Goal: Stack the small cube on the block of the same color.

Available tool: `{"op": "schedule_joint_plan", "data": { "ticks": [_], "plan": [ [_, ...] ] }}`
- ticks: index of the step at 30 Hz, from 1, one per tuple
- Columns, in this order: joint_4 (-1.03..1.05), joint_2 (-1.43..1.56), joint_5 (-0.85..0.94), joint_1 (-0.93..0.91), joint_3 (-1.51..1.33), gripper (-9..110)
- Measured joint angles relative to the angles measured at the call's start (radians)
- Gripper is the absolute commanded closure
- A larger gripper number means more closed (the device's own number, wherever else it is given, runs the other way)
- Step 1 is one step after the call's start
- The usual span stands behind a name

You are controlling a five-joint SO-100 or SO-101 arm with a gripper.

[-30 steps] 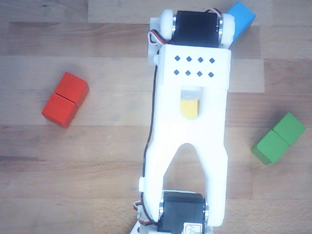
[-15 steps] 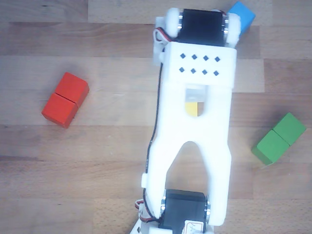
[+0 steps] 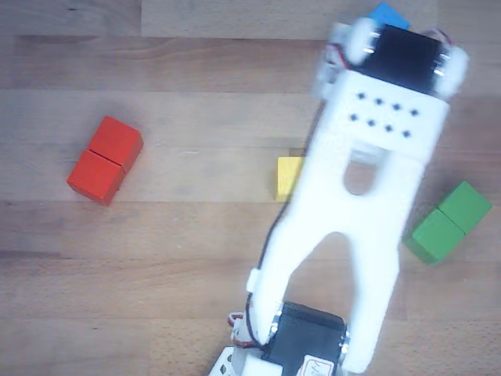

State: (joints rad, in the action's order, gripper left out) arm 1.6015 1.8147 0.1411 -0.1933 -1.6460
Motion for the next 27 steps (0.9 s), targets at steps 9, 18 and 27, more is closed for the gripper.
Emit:
{"op": "schedule_joint_plan", "data": {
  "ticks": [9, 18, 27],
  "plan": [
    [-0.009, -0.002, 0.003, 0.41, 0.003, 101],
    [0.018, -0.003, 0.003, 0.034, 0.003, 101],
    [0.018, -0.011, -0.002, -0.1, 0.003, 101]
  ]
}}
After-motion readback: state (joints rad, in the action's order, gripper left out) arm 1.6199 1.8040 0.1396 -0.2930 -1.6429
